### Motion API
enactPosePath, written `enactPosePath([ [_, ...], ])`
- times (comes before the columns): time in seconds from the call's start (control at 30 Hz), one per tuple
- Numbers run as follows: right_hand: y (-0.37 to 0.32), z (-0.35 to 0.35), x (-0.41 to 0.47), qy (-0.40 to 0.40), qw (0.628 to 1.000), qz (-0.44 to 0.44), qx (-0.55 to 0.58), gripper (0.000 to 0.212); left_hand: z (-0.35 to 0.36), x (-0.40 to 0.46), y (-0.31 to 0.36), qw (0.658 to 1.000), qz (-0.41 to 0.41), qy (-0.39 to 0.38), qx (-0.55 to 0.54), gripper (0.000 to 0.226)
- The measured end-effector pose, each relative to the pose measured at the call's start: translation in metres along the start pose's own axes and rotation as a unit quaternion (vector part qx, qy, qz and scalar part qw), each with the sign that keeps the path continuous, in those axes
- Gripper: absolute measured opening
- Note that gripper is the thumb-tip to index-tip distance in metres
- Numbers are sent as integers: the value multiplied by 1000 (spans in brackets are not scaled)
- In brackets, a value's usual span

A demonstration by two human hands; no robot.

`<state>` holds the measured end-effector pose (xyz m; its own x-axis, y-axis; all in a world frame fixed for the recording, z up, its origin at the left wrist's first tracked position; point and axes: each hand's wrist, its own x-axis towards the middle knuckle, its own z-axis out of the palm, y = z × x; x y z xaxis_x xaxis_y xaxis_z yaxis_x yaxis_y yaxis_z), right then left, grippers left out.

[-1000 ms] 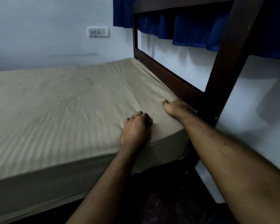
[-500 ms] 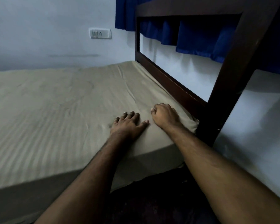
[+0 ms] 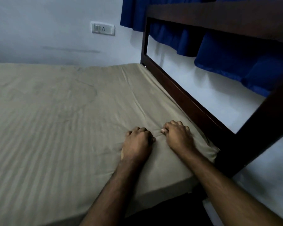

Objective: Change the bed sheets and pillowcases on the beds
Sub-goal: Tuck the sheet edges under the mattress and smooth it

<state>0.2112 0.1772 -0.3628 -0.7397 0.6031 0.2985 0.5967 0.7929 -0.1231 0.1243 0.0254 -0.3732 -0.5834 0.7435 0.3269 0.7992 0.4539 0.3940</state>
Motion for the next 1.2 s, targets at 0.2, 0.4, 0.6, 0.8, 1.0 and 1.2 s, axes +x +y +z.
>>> enactPosePath([
  [0.2,10,-11,-6,-69,988,-127,47,15,-7,-11,0,1000,3,8,-27,21],
  [0.4,6,-12,-12,-51,985,-143,83,15,-9,-13,3,998,-3,32,-59,23],
  [0.6,11,-15,-41,32,988,-104,110,13,-13,-12,4,999,-2,-31,-17,43],
  [0.8,39,-19,-94,93,988,-50,115,28,-24,-24,19,991,93,-99,5,71],
  [1.0,55,-28,-108,120,991,-34,51,16,-20,-36,52,985,131,-87,67,36],
  [1.2,73,-41,-91,7,984,-99,146,35,-13,-45,62,988,136,-37,68,21],
])
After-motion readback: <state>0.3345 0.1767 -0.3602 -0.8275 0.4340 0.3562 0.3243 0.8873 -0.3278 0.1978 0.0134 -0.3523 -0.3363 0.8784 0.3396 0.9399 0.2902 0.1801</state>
